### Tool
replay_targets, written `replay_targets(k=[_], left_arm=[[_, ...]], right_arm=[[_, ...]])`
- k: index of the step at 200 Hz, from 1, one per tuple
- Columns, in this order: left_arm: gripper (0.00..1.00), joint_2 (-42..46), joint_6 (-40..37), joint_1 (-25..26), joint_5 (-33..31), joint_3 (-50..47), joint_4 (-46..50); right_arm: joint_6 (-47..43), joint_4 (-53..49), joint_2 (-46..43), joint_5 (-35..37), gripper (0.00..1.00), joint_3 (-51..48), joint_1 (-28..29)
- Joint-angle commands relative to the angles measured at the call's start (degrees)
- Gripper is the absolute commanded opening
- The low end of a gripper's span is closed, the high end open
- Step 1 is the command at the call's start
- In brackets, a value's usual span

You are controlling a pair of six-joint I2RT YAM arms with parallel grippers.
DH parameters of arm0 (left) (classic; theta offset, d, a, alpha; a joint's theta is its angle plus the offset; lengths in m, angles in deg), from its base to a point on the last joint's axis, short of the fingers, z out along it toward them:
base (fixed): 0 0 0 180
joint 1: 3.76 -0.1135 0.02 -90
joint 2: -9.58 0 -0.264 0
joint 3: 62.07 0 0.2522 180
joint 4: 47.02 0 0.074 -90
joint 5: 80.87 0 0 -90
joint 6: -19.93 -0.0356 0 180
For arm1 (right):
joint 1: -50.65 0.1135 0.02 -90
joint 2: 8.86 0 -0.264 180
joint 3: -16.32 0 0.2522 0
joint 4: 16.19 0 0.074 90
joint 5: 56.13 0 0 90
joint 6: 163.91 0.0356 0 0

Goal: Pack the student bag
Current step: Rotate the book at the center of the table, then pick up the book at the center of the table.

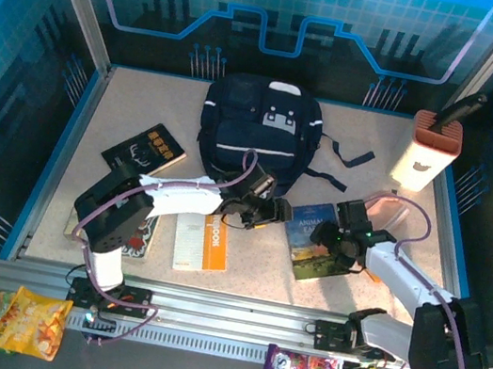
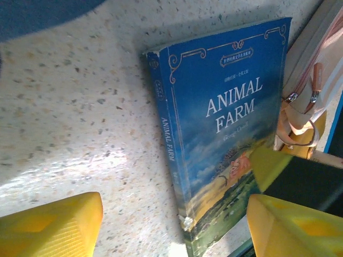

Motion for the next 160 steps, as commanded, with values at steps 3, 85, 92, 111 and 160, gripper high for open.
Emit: replay_targets(k=[3, 85, 92, 111, 160], left_arm=[[0.70, -0.9, 2.2, 0.6, 0.0, 0.7, -1.5], [0.57, -2.5, 2.6, 0.6, 0.8, 0.9, -0.2], [0.55, -2.9, 2.4, 0.6, 1.3, 1.2, -0.2], [0.52, -4.4, 2.6, 0.8, 2.5, 2.1, -0.7], [0.49, -7.5, 3.0, 1.0, 4.0, 4.7, -0.1]], right_arm=[[6.7, -1.4, -2.6, -3.2, 0.76, -3.8, 2.3], [-0.8, -1.7, -6.2, -5.6, 0.61, 1.3, -0.3], [-2.1, -0.8, -5.2, -7.0, 0.58, 1.5, -1.6], [-4.7, 2.0, -1.7, -11.6, 0.55, 1.7, -5.5], [-8.3, 4.8, 6.0, -15.2, 0.55, 3.8, -7.9]])
